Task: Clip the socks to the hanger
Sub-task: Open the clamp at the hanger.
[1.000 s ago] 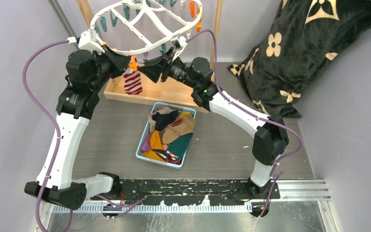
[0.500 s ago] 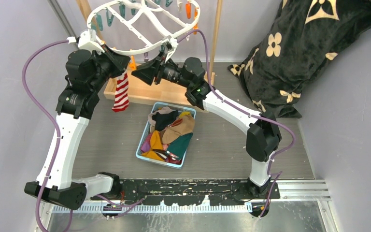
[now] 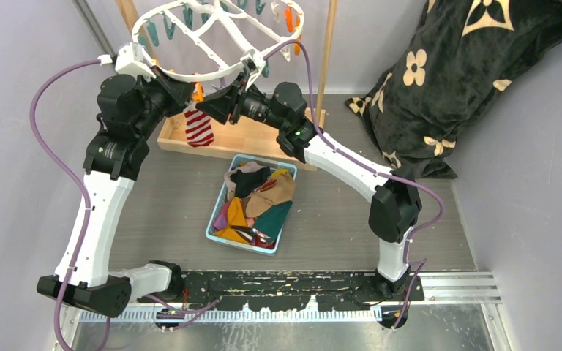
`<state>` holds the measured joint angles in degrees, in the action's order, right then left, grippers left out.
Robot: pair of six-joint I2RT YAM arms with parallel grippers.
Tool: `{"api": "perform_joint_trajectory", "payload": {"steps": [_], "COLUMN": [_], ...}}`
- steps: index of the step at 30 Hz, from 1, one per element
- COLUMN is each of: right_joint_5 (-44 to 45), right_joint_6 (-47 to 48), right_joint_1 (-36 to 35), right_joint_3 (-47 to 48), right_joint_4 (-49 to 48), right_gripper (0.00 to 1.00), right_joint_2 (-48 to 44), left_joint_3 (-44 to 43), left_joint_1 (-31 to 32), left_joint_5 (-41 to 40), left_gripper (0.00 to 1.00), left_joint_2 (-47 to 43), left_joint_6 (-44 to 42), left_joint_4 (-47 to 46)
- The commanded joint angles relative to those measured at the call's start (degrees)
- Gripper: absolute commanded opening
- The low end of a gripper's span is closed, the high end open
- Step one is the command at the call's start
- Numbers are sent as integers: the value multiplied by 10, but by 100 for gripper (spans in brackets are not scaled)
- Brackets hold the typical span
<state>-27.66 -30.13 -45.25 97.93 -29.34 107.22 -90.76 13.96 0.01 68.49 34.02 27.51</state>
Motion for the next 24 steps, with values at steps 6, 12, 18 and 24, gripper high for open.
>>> {"api": "perform_joint_trajectory", "payload": {"steps": [6,12,18,24], "right_joint_5": [31,80,113,125], "right_joint_6": [39,73,97,115], "right_joint_1": [-19,-32,-39,-46], "right_joint_3": [38,17,-14,-9], "right_joint_4": [1,-10,-24,-11], "right_gripper": [42,23,1,1], "right_joint_2": [-3,-17,-40,-44], "left_joint_3": [-24,-20,-14,4], "left_joint_1": [1,1,1,1], "left_joint_5": [12,13,7,46], "left_gripper": [7,7,52,84], "left_joint_2": [-7,-9,-16,-35], "left_joint_6": [-2,-3,-8,2], "left_joint_4": [-21,-21,-20,-15]}}
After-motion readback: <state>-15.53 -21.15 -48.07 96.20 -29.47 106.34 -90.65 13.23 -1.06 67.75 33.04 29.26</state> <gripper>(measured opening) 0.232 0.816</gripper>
